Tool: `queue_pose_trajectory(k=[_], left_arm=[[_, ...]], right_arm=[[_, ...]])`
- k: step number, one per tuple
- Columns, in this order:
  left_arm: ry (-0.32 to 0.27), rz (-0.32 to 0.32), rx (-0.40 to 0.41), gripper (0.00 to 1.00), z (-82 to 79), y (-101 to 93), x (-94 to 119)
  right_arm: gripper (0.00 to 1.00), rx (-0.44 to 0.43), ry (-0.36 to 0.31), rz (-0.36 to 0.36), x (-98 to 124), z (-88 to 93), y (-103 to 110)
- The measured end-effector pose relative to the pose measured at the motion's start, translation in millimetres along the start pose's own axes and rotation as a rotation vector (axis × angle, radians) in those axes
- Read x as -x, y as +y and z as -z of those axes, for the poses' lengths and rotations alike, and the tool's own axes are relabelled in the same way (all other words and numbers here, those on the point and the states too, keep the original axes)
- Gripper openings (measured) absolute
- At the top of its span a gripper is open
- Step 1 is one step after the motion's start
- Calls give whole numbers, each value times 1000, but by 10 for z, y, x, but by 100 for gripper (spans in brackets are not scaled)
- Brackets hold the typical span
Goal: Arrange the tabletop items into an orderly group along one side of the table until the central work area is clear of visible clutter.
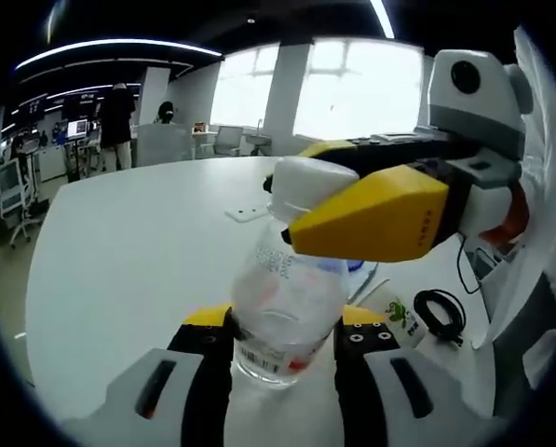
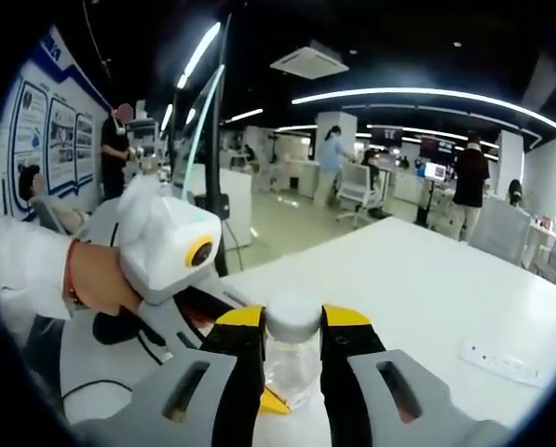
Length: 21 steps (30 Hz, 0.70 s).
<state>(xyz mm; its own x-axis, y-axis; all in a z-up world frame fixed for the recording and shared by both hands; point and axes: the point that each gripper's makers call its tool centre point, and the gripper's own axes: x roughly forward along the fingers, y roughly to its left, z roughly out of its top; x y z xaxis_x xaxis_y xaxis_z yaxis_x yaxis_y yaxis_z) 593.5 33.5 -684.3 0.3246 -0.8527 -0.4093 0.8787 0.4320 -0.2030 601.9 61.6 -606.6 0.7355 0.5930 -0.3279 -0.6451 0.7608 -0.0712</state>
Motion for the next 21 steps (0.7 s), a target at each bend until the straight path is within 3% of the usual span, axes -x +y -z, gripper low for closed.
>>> queue_pose_trajectory(k=[7,21], left_arm=[[-2,-9,37,43,21,1,-15],[2,-14,29,45,7,-31,-21]], right_arm=[[20,10,8,-13,11,8,5],[21,8,-6,-17,61,6,9]])
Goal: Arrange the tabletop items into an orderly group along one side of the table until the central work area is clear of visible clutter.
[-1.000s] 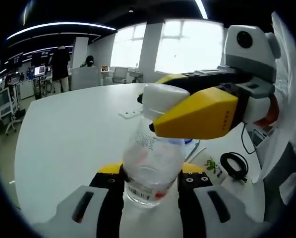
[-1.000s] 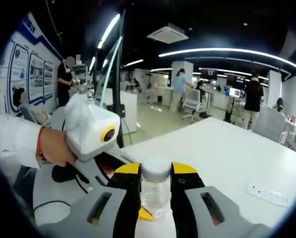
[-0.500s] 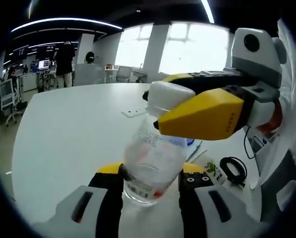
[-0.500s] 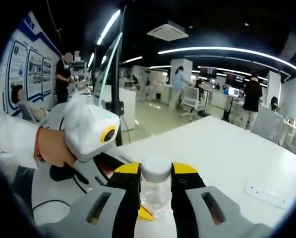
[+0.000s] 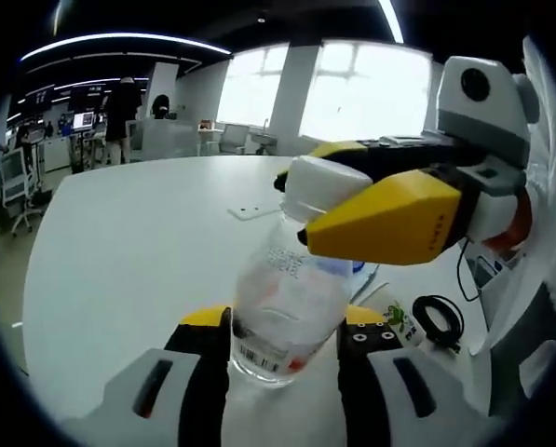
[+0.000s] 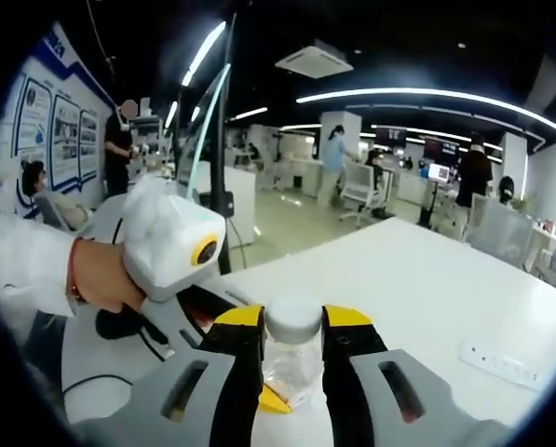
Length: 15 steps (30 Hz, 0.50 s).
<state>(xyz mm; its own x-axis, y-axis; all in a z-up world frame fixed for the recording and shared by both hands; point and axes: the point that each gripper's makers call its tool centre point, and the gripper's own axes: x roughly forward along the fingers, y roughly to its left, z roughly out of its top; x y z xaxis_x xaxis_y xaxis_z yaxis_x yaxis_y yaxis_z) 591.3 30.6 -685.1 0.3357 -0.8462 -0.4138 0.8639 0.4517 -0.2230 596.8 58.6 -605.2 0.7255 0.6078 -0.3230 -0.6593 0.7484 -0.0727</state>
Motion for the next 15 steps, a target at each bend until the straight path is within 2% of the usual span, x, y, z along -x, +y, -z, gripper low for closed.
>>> queue_pose_trajectory(k=[6,15], left_arm=[[-6,-6,-4,45,-18,-5,12],[-9,-17,11,53,-21,-16,37]], right_arm=[[25,14,-1,2,15,-17,-12],[28,18,-3,-5,25,-32,11]])
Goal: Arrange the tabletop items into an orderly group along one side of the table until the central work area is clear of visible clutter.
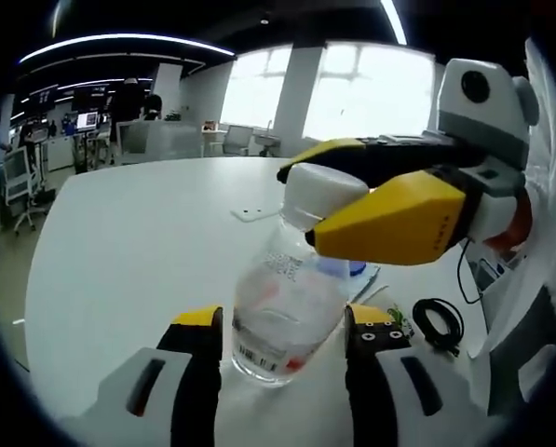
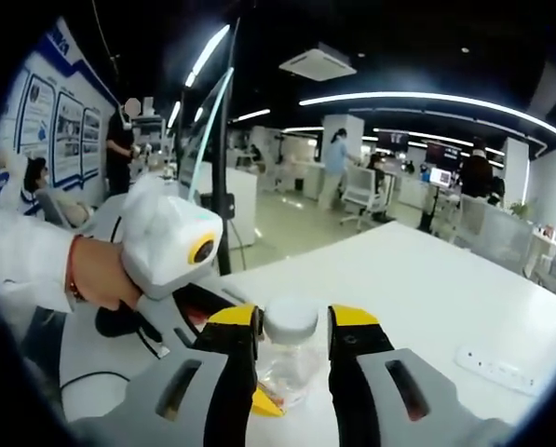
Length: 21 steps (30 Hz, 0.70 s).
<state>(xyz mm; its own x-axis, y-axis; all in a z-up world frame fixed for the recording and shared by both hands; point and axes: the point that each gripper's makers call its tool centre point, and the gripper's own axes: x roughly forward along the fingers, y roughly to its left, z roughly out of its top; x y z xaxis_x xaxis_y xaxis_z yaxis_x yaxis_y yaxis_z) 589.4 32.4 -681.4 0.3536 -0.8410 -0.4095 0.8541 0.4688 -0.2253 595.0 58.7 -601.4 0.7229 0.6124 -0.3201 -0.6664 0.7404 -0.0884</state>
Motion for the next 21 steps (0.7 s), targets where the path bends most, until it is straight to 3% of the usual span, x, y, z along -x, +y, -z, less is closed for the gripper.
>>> queue_pose_trajectory(k=[21], left_arm=[[1,-39,23,62,12,-19,139]], right_arm=[[35,-13,-7,-4,104,-43,-99]])
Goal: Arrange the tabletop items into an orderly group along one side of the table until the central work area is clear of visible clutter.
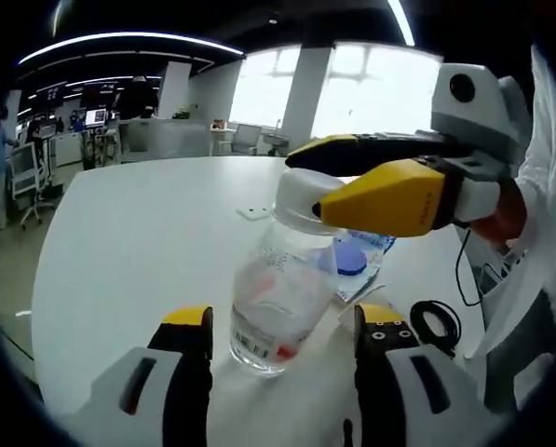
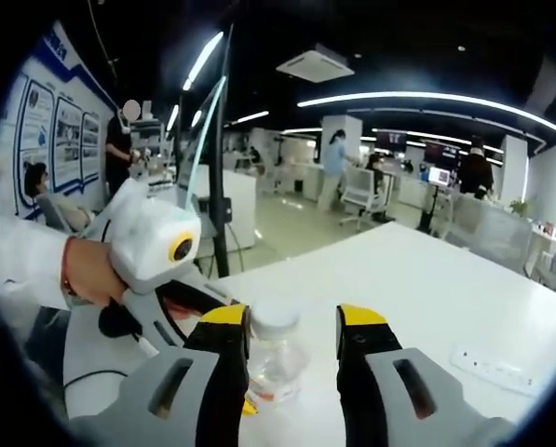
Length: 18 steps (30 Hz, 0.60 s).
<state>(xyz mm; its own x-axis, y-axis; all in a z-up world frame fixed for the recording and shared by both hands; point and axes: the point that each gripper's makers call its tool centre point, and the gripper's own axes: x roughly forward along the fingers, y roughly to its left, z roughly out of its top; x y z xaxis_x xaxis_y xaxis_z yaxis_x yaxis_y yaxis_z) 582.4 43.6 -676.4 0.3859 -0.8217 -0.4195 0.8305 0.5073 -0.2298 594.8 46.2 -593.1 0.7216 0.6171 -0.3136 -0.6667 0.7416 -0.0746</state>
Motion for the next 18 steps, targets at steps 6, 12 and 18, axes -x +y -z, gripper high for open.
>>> queue_pose_trajectory(k=[6,12,18], left_arm=[[2,-9,6,64,-10,-25,33],[-2,-23,14,65,-23,-35,87],[-2,-37,14,67,-48,-54,148]], right_arm=[[35,-6,-7,-6,73,-17,-25],[38,-1,-14,-23,116,-43,-17],[42,-26,-23,-26,170,-75,-41]])
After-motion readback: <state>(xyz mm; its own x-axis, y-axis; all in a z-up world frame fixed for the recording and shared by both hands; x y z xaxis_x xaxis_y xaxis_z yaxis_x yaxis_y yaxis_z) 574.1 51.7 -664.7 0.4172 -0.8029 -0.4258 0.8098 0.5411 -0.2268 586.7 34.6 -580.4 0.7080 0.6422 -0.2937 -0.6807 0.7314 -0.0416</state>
